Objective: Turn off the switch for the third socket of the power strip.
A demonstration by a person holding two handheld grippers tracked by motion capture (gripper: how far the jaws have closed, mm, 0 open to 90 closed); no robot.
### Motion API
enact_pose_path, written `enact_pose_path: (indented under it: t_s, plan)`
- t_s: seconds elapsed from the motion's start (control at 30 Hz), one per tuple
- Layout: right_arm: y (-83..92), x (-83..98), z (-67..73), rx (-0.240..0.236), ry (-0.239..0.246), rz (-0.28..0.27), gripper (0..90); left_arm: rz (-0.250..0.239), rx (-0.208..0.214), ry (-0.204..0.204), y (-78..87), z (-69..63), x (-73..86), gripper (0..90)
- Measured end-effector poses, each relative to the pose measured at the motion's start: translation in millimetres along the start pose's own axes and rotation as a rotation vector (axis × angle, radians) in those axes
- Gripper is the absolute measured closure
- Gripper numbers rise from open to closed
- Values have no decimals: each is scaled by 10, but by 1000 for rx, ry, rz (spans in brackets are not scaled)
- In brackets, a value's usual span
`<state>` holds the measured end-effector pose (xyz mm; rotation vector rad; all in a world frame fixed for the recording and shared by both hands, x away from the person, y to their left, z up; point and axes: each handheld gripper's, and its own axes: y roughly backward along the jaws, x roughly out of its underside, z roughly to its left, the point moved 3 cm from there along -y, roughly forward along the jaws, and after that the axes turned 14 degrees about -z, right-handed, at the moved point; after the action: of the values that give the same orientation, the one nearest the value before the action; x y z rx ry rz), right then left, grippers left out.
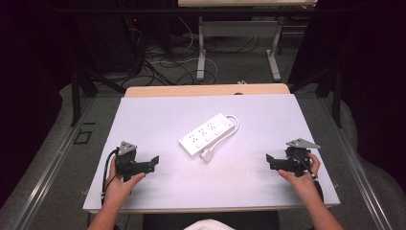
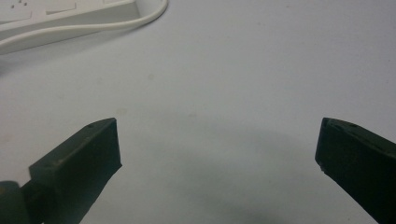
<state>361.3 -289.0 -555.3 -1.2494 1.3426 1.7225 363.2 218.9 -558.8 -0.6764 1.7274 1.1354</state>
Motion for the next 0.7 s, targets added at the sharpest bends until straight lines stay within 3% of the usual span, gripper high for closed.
enact_pose_path:
  t_s: [0.37,0.7]
  plan:
    - [76,-35,78,-20,7,-22,0,1,-7,-16,23,-41,-53,7]
    - [115,-53,75,5,18,-64,0,-16,45,2,42,-168,-158,36]
